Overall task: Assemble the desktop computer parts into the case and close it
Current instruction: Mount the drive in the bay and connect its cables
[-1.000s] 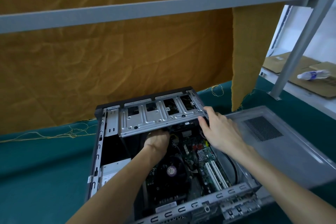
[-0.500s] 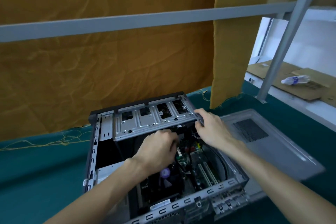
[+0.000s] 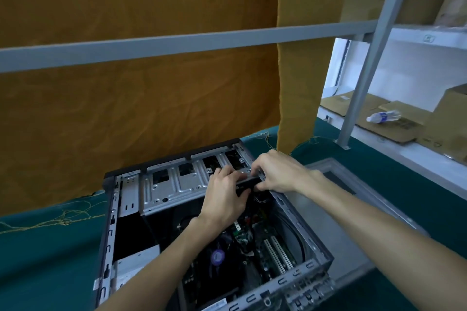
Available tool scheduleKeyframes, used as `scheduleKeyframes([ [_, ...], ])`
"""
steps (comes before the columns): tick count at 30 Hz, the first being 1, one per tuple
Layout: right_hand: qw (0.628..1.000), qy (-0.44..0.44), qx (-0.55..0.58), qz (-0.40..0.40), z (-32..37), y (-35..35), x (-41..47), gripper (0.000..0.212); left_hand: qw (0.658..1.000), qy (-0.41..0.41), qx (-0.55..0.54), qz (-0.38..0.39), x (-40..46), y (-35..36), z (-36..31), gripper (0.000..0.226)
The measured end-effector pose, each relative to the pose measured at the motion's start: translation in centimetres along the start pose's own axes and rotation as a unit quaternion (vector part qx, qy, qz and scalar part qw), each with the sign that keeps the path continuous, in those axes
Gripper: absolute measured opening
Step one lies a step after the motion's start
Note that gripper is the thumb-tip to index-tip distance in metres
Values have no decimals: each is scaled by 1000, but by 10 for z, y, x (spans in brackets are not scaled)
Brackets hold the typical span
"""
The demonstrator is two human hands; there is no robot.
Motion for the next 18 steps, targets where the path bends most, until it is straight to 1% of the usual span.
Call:
scheduleKeyframes([
  [3, 1000, -3, -4, 4, 1, -3, 4, 29, 1000, -19, -15, -9, 0, -1, 0, 33],
  [8, 1000, 8, -3, -3, 2, -2, 1, 32, 999, -27, -24, -12, 0, -2, 0, 33],
  [13, 999, 35, -24, 21, 5, -2, -4, 31, 999, -26, -20, -15, 0, -3, -1, 32],
  [15, 998, 37, 20, 52, 4, 7, -11, 36, 1000, -17, -16, -8, -2, -3, -1, 33],
  [17, 988, 42, 104, 103, 1, 19, -23, 54, 1000, -2, -10, 13, -4, -3, 1, 37],
  [18, 984, 47, 129, 117, 0, 21, -31, 57, 1000, 5, -7, 25, -4, -2, 3, 39],
])
Point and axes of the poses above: each hand's wrist, its own x-axis towards the middle knuckle, its own y-axis out of the palm, z = x × y, the point moved 8 cm from there along x, towards the middle knuckle, and after that the axes turned 13 degrees about -x, right-handed, at the moved point
